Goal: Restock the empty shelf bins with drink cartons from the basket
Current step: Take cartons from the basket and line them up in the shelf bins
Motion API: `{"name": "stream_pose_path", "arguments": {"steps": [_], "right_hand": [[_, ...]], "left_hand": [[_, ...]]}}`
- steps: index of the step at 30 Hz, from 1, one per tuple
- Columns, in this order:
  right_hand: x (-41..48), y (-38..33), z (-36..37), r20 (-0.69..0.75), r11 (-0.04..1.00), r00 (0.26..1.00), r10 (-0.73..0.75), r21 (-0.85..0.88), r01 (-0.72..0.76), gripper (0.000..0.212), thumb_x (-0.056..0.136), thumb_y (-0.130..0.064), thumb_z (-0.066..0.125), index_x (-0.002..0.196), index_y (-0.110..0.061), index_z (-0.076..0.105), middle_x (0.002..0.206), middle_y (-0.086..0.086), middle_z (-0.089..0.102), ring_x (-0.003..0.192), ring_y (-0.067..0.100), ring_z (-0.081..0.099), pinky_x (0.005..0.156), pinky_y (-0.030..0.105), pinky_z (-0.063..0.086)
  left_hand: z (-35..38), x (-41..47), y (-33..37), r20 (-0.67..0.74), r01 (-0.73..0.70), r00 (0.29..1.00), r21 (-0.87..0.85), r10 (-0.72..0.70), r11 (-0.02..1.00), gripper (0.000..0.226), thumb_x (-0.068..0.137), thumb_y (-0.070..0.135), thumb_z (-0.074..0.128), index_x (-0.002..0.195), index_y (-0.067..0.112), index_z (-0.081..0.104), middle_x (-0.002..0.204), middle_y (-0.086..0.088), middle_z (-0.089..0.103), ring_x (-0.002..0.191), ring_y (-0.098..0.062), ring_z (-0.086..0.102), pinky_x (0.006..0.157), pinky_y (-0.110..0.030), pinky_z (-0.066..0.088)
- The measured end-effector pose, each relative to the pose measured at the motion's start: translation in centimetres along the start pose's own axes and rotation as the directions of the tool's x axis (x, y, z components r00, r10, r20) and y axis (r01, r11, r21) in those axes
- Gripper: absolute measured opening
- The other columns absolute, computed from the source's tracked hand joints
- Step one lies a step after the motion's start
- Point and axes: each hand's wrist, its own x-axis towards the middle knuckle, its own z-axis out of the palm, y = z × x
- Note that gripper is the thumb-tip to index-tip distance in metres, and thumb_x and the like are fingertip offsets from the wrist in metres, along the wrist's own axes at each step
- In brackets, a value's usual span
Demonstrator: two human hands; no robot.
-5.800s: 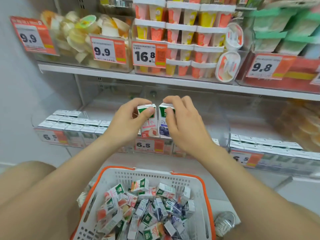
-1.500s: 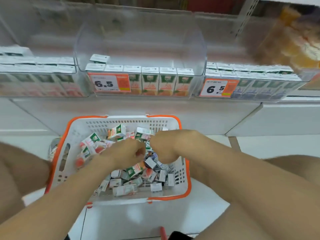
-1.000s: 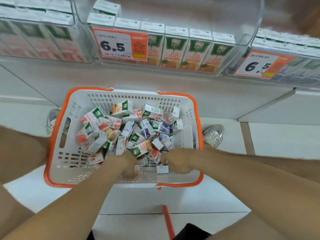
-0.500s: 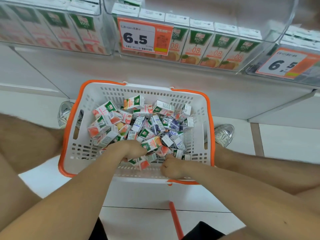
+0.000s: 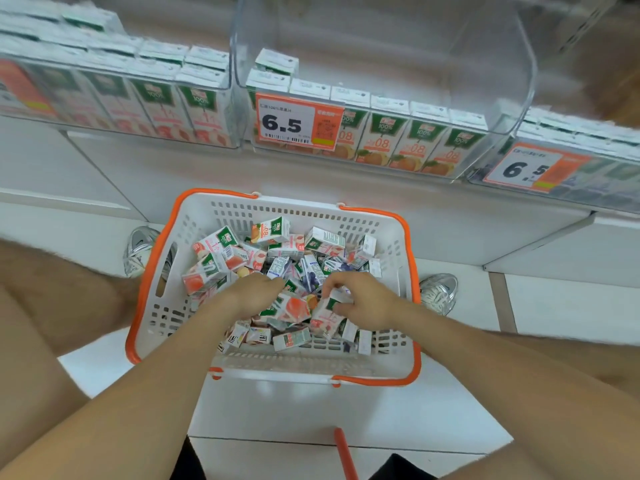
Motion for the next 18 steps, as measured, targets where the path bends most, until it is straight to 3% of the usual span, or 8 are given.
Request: {"name": "stream_pose_path", "arguments": {"steps": [3,6,8,12,14,15,17,18], "right_hand": [[-0.8,-2.0,-3.1,-0.087,1.000,0.996,-0.030,-0.010,0.029,0.046,0.097,-0.020,0.073,0.140,-0.022,0.057,0.148,0.001,0.056,0.133,0.012,0.050,0.114,0.038,0.042],[-2.0,-4.2,-5.8,-0.137,0.997,0.988,-0.067,-0.051,0.060,0.046,0.098,-0.025,0.073,0.142,-0.019,0.060,0.149,0.001,0.057,0.134,0.014,0.053,0.110,0.028,0.040],[-2.9,-5.7,-7.3,-0.142,0.990,0.984,-0.110,-0.099,0.097,0.042,0.099,-0.027,0.072,0.139,-0.023,0.062,0.142,0.001,0.061,0.116,0.009,0.062,0.100,0.025,0.042],[-4.4,-8.2,-9.7,-0.191,0.978,0.965,-0.182,-0.140,0.157,0.037,0.101,-0.030,0.068,0.137,-0.032,0.059,0.125,-0.001,0.058,0.074,-0.001,0.063,0.086,0.033,0.051],[-4.8,-9.1,-10.6,-0.203,0.971,0.959,-0.199,-0.175,0.165,0.038,0.104,-0.033,0.063,0.141,-0.033,0.056,0.128,0.002,0.065,0.083,0.011,0.068,0.091,0.038,0.053],[-4.9,-9.7,-10.9,-0.197,0.962,0.958,-0.208,-0.219,0.164,0.038,0.105,-0.035,0.060,0.143,-0.034,0.054,0.131,0.004,0.068,0.099,0.018,0.070,0.097,0.041,0.053],[-5.0,-11.0,-11.7,-0.186,0.935,0.952,-0.243,-0.308,0.179,0.042,0.107,-0.033,0.054,0.149,-0.031,0.052,0.140,0.003,0.065,0.131,0.024,0.058,0.111,0.043,0.045],[-5.1,-11.7,-12.1,-0.187,0.920,0.946,-0.266,-0.342,0.191,0.043,0.108,-0.030,0.053,0.151,-0.029,0.050,0.143,0.002,0.062,0.136,0.023,0.052,0.113,0.042,0.042]], "left_hand": [[-1.1,-1.3,1.1,-0.077,-0.070,0.995,-0.068,0.065,0.995,0.031,0.107,0.044,0.033,0.082,0.026,0.036,0.082,0.004,0.038,0.072,-0.013,0.037,0.070,-0.033,0.035],[-2.3,-2.5,2.0,-0.112,-0.087,0.992,-0.229,0.063,0.970,0.032,0.104,0.045,0.036,0.117,0.020,0.053,0.106,0.001,0.052,0.100,-0.023,0.056,0.082,-0.037,0.041],[-3.1,-3.2,2.3,-0.107,-0.101,0.992,-0.326,0.069,0.940,0.046,0.097,0.047,0.042,0.129,0.019,0.058,0.092,0.001,0.056,0.084,-0.024,0.059,0.069,-0.033,0.041],[-4.8,-4.9,2.9,-0.127,-0.153,0.986,-0.475,0.104,0.867,0.019,0.097,0.027,0.041,0.097,0.013,0.054,0.063,-0.003,0.052,0.054,-0.019,0.045,0.050,-0.028,0.031],[-5.5,-6.2,3.6,-0.130,-0.204,0.979,-0.508,0.160,0.837,0.021,0.100,0.022,0.038,0.094,0.014,0.056,0.063,-0.005,0.054,0.053,-0.019,0.046,0.050,-0.029,0.029],[-5.9,-7.0,4.1,-0.125,-0.240,0.971,-0.516,0.205,0.822,0.026,0.101,0.022,0.037,0.096,0.013,0.061,0.068,-0.008,0.055,0.058,-0.022,0.049,0.053,-0.031,0.030],[-7.6,-8.3,5.2,-0.142,-0.313,0.949,-0.494,0.280,0.811,0.035,0.101,0.024,0.037,0.099,0.017,0.071,0.080,-0.010,0.057,0.070,-0.024,0.050,0.056,-0.033,0.035],[-8.7,-9.2,5.8,-0.158,-0.352,0.936,-0.465,0.315,0.813,0.035,0.100,0.026,0.038,0.098,0.018,0.072,0.081,-0.008,0.058,0.070,-0.022,0.051,0.055,-0.031,0.039]]}}
